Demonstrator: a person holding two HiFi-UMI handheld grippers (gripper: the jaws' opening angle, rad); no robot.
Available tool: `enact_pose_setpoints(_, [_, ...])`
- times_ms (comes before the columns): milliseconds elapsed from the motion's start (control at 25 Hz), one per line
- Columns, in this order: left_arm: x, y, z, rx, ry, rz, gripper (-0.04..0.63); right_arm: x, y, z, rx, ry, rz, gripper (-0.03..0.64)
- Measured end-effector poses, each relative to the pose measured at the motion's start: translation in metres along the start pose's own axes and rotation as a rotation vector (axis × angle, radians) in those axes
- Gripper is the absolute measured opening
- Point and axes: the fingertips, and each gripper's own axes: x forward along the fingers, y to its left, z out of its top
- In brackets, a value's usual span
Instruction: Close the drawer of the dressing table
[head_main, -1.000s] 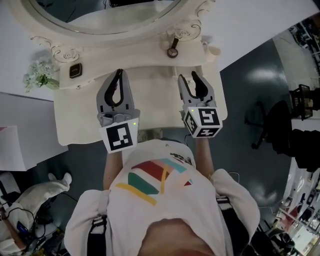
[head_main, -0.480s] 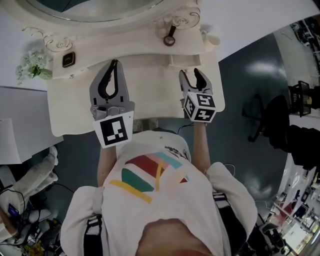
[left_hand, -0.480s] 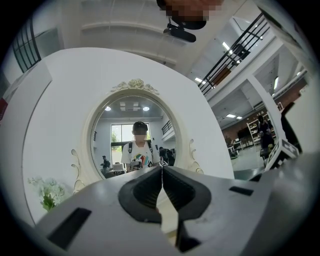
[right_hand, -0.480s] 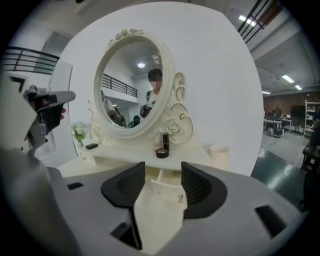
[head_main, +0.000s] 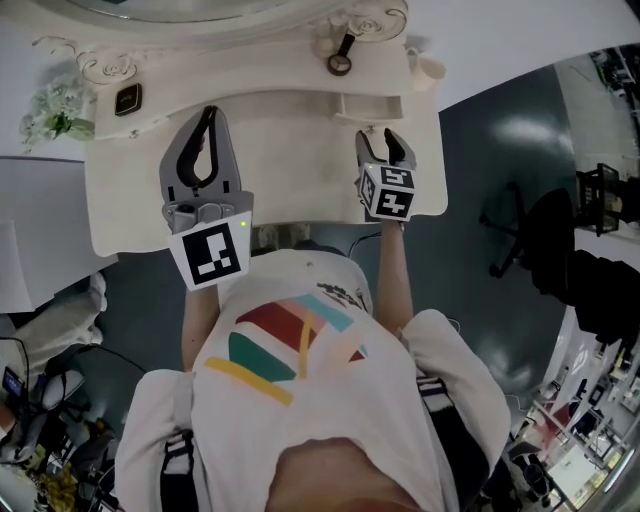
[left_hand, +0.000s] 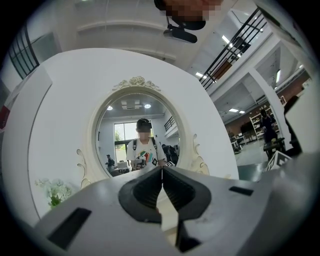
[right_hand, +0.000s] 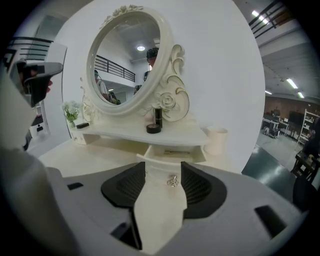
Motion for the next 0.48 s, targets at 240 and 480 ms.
enact_pose_setpoints(240, [-0.005, 0.007, -0.005, 0.028, 0.015, 0.027, 0.008, 0.016, -0.008, -0.021, -0.019, 0.050, -0.030, 0.166])
enact_pose_setpoints(480, [-0.008, 0.016, -0.009, 0.042, 0.033, 0.052, 0.008, 0.029, -0.016, -0.042, -0.010, 0.110, -0.052, 0.160])
